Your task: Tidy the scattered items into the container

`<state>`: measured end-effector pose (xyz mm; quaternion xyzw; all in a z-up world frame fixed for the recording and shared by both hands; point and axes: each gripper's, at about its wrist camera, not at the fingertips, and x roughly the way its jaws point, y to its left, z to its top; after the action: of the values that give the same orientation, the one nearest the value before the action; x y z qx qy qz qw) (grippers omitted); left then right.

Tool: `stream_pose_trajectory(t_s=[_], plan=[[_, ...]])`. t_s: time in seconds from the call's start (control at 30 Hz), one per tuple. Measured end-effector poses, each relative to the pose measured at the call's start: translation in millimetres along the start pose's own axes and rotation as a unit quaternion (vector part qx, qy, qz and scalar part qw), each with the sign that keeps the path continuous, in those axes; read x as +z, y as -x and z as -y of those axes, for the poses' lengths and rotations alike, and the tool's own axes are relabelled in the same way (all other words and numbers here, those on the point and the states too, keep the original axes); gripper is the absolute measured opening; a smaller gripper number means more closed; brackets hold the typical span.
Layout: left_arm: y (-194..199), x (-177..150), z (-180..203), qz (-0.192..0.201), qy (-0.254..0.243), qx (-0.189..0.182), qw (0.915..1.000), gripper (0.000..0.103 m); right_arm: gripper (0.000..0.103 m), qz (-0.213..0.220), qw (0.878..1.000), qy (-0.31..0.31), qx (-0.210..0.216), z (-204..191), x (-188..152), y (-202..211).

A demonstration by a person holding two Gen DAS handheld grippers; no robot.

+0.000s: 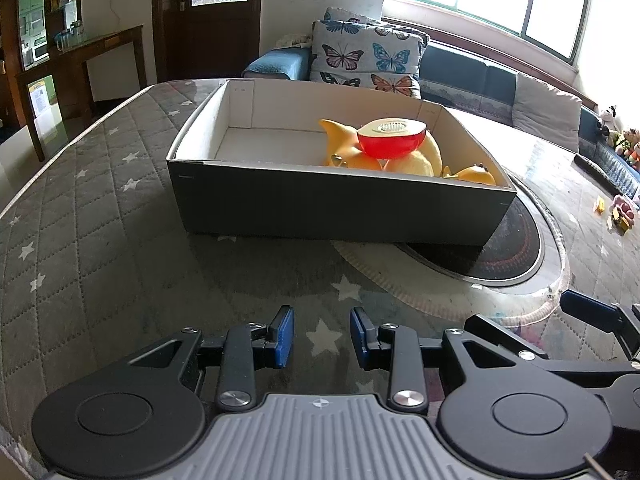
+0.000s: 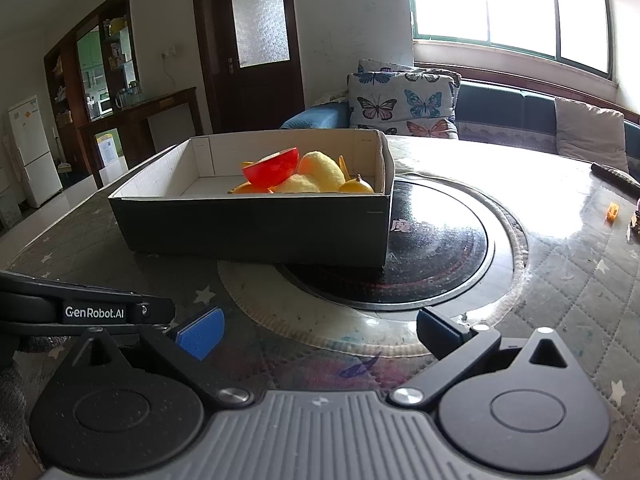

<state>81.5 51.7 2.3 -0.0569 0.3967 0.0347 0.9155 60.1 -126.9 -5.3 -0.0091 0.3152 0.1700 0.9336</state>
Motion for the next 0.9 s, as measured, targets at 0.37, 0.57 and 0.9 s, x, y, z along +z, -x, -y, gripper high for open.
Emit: stream_pose_trajectory(t_s=[0.37,0.57,0.9], plan=[[-9,12,-4,0.004,-0.004,0.008,1.0,0.034,0.103,-0.003,1.0,0.006,0.002,-3,11,-15],[-14,17,-6,0.004,-0.007,0.012,0.9999,0.034,0.103,-0.007,1.0,0.008,0.0,-4,15,-23],[-25,27,-7,0.003,-0.009,0.017,0.9998,0.034,0.103,-0.013,1.0,0.008,-0.002,-2,23,-38]])
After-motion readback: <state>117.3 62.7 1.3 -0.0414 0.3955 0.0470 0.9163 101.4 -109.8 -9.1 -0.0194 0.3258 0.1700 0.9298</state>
